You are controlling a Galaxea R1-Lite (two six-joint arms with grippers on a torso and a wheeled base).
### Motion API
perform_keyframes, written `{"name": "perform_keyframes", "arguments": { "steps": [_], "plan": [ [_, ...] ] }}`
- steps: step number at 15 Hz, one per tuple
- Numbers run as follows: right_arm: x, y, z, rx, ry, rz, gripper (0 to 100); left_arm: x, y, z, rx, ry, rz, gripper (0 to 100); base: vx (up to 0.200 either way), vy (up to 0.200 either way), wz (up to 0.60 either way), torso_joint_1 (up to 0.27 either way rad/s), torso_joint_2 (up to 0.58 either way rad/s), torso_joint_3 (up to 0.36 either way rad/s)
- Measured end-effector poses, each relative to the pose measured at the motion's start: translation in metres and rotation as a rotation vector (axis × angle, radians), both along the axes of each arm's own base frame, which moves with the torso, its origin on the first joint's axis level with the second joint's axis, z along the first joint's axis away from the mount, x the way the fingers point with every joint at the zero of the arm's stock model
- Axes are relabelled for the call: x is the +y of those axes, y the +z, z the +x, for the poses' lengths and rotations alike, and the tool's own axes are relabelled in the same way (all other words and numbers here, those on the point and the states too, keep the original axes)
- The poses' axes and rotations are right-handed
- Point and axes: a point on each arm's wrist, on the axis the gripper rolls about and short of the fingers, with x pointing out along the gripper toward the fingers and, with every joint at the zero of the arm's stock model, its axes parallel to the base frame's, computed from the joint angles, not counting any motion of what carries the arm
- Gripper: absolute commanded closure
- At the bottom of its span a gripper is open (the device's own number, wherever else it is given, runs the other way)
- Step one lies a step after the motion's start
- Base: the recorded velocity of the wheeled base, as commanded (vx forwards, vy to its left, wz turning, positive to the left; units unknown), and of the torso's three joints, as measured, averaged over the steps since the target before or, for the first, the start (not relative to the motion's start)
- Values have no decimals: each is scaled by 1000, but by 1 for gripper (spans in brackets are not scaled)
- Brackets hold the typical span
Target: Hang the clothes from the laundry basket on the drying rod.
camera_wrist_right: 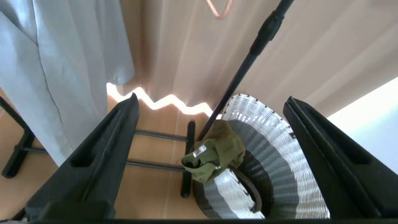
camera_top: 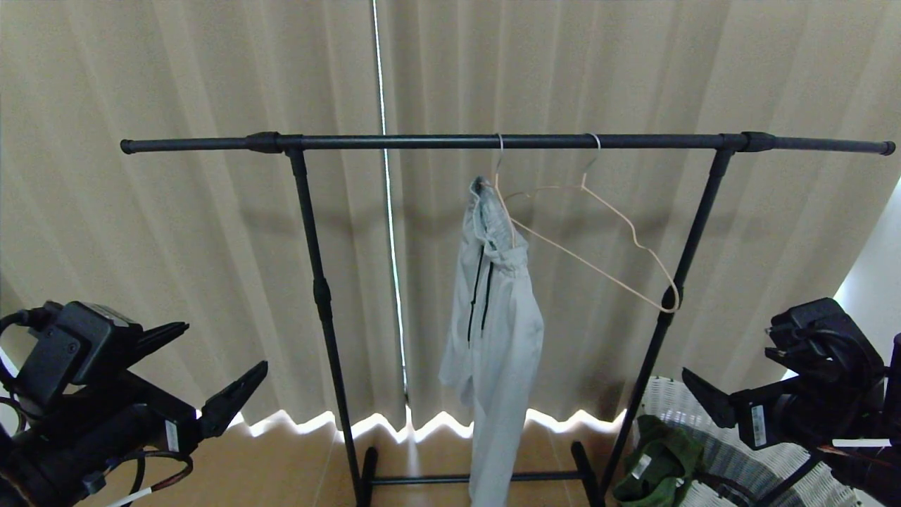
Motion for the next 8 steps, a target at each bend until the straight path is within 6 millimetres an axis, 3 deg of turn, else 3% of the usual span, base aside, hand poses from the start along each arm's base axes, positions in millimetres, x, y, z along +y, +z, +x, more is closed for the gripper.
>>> {"name": "perform_keyframes", "arguments": {
  "steps": [6,8],
  "plan": [
    [-1,-4,-2,-5,9,-27,0,0,3,-4,-22,-6,-3,0,0,0,0,0,0,0],
    [-1,-4,-2,-4,10,-29,0,0,5,-6,-31,-9,-4,0,0,0,0,-134,295,171]
  ]
}}
